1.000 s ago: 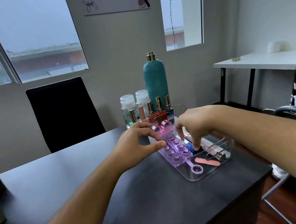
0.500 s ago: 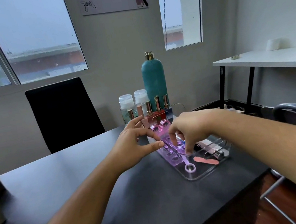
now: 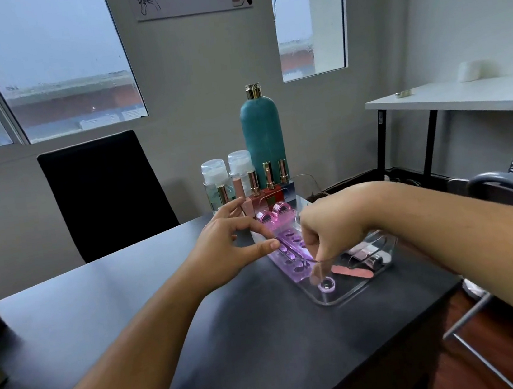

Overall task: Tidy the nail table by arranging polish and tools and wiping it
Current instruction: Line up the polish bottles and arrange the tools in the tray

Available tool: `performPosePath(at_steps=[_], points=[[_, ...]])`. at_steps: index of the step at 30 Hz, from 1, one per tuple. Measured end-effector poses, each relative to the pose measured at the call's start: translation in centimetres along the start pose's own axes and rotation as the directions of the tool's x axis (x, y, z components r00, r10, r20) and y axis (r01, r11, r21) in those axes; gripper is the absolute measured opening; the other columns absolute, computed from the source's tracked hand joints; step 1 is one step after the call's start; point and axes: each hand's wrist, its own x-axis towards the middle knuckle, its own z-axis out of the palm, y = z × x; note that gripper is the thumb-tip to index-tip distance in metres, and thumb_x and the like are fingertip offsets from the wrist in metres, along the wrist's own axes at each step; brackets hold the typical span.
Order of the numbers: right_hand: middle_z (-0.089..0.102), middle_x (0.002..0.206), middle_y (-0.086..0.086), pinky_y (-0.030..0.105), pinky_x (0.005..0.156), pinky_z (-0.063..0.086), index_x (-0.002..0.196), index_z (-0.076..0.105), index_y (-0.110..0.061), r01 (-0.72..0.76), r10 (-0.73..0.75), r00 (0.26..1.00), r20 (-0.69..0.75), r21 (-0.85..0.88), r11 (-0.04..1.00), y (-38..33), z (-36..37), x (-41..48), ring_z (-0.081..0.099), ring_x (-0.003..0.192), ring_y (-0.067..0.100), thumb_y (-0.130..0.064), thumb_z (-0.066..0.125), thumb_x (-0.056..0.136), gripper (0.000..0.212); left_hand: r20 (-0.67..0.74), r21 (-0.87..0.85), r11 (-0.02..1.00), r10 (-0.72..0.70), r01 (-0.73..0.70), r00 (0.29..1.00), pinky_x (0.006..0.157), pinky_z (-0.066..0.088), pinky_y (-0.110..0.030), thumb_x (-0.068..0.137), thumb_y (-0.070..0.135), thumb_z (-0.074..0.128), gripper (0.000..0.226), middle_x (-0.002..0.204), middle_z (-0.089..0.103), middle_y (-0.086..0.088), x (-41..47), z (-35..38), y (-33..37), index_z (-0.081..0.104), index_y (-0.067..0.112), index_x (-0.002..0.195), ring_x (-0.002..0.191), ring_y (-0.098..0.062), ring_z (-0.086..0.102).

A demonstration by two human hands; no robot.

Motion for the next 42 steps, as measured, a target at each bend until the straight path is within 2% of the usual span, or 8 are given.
performPosePath(at_steps=[3,8,15,20,23,27,32,42], points=[[0.052,0.054,-0.008,0.020,0.048,0.036,0.058,0.056,-0.016,-0.047,0.048,0.999,0.022,-0.056,0.997,-0.7,0.4,0.2,0.047,0.052,0.009,-0.043,0.073,0.076,0.037,0.007,-0.004,1.000,-0.002,0.002,1.000,0.094,0.033,-0.024,0.052,0.077,0.058,0.037,0.148,0.029,0.012,0.0,0.0,0.1,0.064,0.056,0.081,0.139,-0.010,0.024],[0.055,0.060,-0.004,0.021,0.052,0.039,0.058,0.055,-0.017,-0.087,0.098,0.987,0.128,-0.089,0.992,-1.3,0.2,0.3,0.052,0.065,0.014,-0.035,0.077,0.074,0.033,0.000,0.013,1.000,-0.003,0.003,1.000,0.092,0.032,-0.023,0.053,0.077,0.058,0.037,0.148,0.029,0.012,0.0,0.1,-0.1,0.064,0.055,0.082,0.138,-0.009,0.024],[0.057,0.063,-0.009,0.021,0.049,0.036,0.065,0.057,-0.018,-0.144,0.158,0.983,0.090,-0.142,0.979,-1.0,0.3,0.6,0.052,0.057,0.007,-0.050,0.071,0.076,0.036,0.005,0.020,1.000,-0.013,0.013,1.000,0.094,0.032,-0.027,0.052,0.079,0.057,0.037,0.148,0.029,0.012,-0.1,0.1,-0.1,0.063,0.056,0.080,0.139,-0.012,0.025],[0.060,0.062,-0.009,0.021,0.056,0.043,0.065,0.057,-0.017,-0.179,0.200,0.966,0.162,-0.137,0.974,-1.1,0.4,1.4,0.057,0.059,0.007,-0.043,0.074,0.075,0.033,0.005,0.014,1.000,-0.016,0.016,1.000,0.095,0.032,-0.028,0.054,0.075,0.059,0.032,0.148,0.029,0.012,-0.1,0.1,0.1,0.064,0.055,0.079,0.139,-0.011,0.024],[0.060,0.060,-0.008,0.023,0.055,0.043,0.064,0.055,-0.016,-0.182,0.202,0.968,0.150,-0.134,0.974,-1.1,0.4,1.6,0.056,0.058,0.008,-0.037,0.077,0.074,0.032,0.008,0.009,1.000,-0.021,0.021,1.000,0.094,0.032,-0.028,0.054,0.075,0.059,0.032,0.148,0.029,0.011,-0.1,0.1,0.2,0.063,0.056,0.078,0.139,-0.012,0.024],[0.059,0.065,-0.007,0.022,0.051,0.040,0.070,0.056,-0.013,-0.189,0.203,0.972,0.121,-0.121,0.975,-1.0,0.6,1.6,0.055,0.059,0.007,-0.041,0.073,0.077,0.033,0.007,0.008,1.000,-0.023,0.023,1.000,0.093,0.032,-0.027,0.054,0.075,0.059,0.032,0.149,0.028,0.012,-0.2,0.0,0.3,0.063,0.055,0.079,0.139,-0.013,0.025],[0.050,0.059,-0.003,0.022,0.048,0.035,0.058,0.049,-0.014,-0.192,0.191,0.981,-0.022,-0.118,0.974,-1.0,0.9,1.6,0.046,0.054,0.011,-0.038,0.075,0.077,0.039,0.010,0.002,1.000,-0.025,0.025,1.000,0.093,0.032,-0.027,0.055,0.072,0.061,0.026,0.150,0.028,0.011,-0.3,0.0,0.6,0.064,0.054,0.075,0.139,-0.013,0.026],[0.054,0.054,-0.006,0.021,0.045,0.035,0.056,0.054,-0.015,-0.189,0.183,0.981,-0.064,-0.094,0.978,-0.7,1.0,1.4,0.050,0.051,0.009,-0.041,0.077,0.073,0.039,0.002,-0.010,1.000,-0.019,0.019,1.000,0.091,0.034,-0.024,0.056,0.068,0.063,0.023,0.148,0.031,0.011,-0.5,-0.2,0.9,0.065,0.052,0.073,0.138,-0.011,0.026]])
